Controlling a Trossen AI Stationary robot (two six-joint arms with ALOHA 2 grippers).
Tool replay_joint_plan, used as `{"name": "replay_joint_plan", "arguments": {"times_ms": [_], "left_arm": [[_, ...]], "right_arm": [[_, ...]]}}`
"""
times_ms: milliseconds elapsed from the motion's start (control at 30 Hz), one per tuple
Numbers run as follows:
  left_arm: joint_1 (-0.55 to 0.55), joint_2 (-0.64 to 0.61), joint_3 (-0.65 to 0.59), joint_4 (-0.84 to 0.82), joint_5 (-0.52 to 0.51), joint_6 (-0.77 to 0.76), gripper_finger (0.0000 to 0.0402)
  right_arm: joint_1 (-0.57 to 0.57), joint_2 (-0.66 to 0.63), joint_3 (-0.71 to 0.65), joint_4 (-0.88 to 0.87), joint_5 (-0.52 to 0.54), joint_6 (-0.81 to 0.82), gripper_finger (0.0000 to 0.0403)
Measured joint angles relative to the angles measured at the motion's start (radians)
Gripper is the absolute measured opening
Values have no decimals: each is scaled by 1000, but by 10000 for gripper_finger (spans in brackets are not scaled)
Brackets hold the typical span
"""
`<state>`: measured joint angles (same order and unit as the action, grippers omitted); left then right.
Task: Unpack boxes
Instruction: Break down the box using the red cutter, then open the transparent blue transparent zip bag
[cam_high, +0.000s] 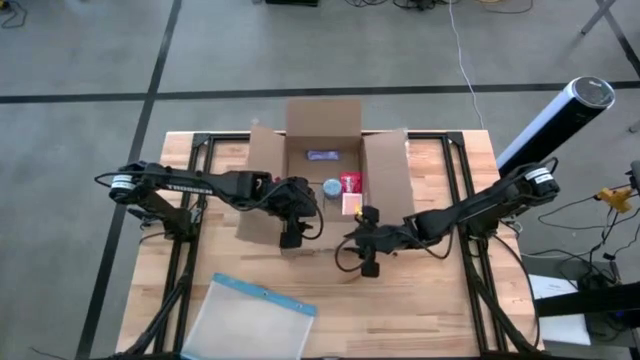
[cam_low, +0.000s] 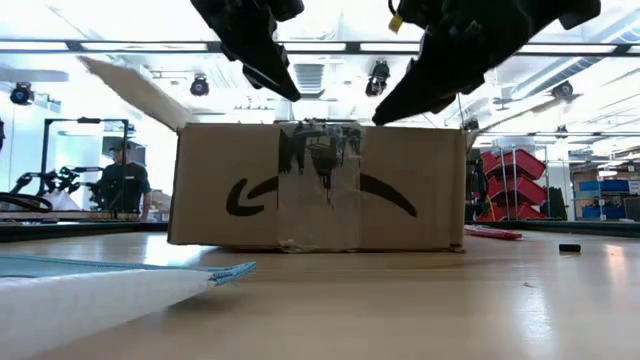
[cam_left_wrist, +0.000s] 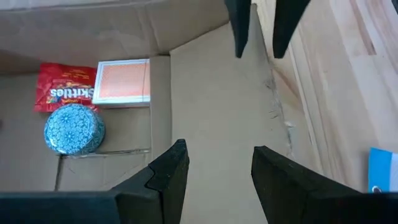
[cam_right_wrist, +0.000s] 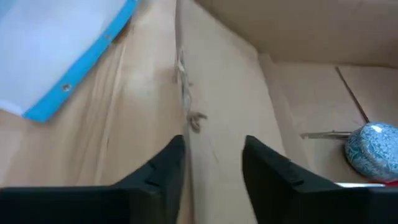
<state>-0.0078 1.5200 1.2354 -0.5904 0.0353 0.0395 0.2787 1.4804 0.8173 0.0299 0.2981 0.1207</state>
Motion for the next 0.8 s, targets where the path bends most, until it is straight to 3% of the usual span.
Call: {"name": "replay_joint_plan", "arguments": {"times_ms": [167, 333, 600, 800], "left_arm": [[-1, 0, 0, 2, 0, 1, 155], [-30, -20, -1, 4, 1, 68, 155], [-116, -201, -25, 20, 3, 80, 155], [-214, -425, -178, 142, -63, 57, 155]], "right_arm": [[-2, 8, 10, 15, 2, -17, 209], [9, -58, 22, 14, -33, -32, 235], [100, -293, 5, -5, -36, -70, 218], [167, -459, -74, -17, 7, -58, 197]]}}
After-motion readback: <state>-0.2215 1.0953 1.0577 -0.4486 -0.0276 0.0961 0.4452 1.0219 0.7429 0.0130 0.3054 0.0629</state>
